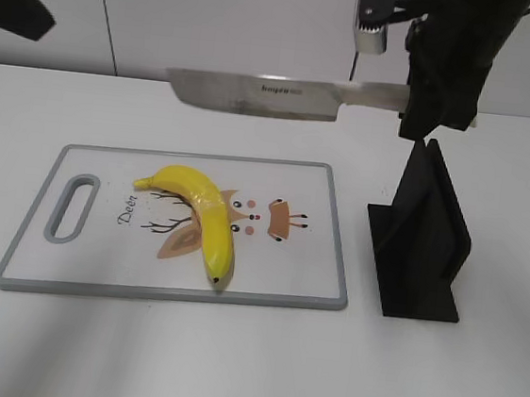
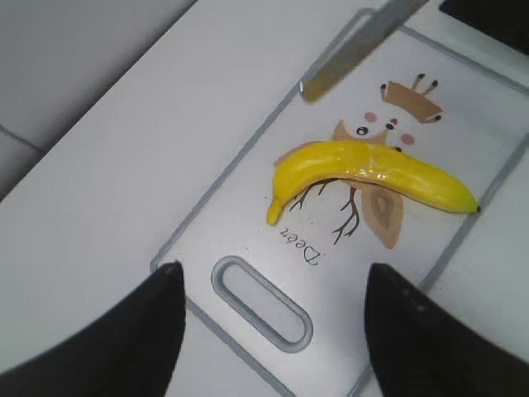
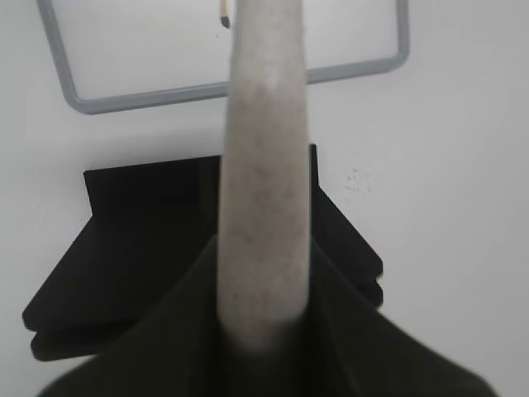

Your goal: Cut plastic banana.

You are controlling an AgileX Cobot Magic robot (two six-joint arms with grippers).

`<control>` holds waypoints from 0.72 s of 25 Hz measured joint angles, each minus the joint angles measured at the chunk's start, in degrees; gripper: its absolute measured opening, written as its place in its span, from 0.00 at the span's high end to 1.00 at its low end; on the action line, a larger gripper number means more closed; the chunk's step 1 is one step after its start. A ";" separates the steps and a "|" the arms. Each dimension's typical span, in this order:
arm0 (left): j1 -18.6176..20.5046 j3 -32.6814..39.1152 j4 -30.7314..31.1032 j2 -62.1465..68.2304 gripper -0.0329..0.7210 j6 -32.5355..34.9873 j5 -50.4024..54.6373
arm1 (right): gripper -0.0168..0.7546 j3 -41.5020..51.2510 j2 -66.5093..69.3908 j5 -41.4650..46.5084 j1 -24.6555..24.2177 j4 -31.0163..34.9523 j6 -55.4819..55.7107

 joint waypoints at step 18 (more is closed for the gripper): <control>-10.38 -13.93 3.71 28.88 0.19 16.18 6.07 | 0.76 -4.49 11.48 -1.49 0.00 13.48 -16.11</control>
